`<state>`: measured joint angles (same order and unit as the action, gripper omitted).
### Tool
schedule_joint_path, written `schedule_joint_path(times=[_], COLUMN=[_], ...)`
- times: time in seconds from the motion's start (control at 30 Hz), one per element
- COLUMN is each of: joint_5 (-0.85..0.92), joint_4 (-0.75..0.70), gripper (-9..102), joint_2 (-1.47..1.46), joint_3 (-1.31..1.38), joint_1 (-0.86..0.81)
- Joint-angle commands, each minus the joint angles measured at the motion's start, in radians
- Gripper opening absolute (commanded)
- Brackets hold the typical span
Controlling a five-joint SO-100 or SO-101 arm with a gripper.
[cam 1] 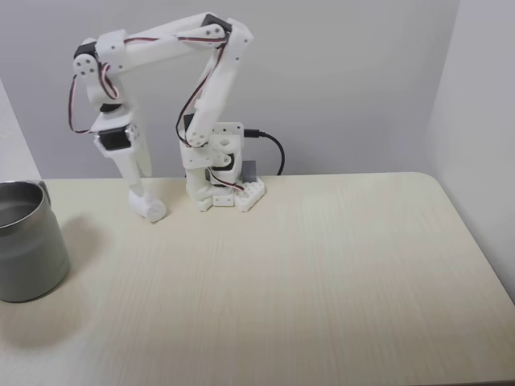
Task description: Grasp a dressing and put it in the cup.
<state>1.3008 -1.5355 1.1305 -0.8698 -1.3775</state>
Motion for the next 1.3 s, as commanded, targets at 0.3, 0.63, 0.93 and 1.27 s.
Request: schedule_joint_path(times=[0.3, 0.63, 0.93, 1.27], joint_5=[-0.018, -0.064, -0.064, -0.133], joint_4=[0.265, 0.348, 0.347, 0.018], gripper=[22, 19, 0, 0], joint_2=[0.008, 0.003, 0.018, -0.074], joint_3=[0.184, 0.256, 0.244, -0.009], joint_1=[-0.054, -0.028, -0.026, 0.048])
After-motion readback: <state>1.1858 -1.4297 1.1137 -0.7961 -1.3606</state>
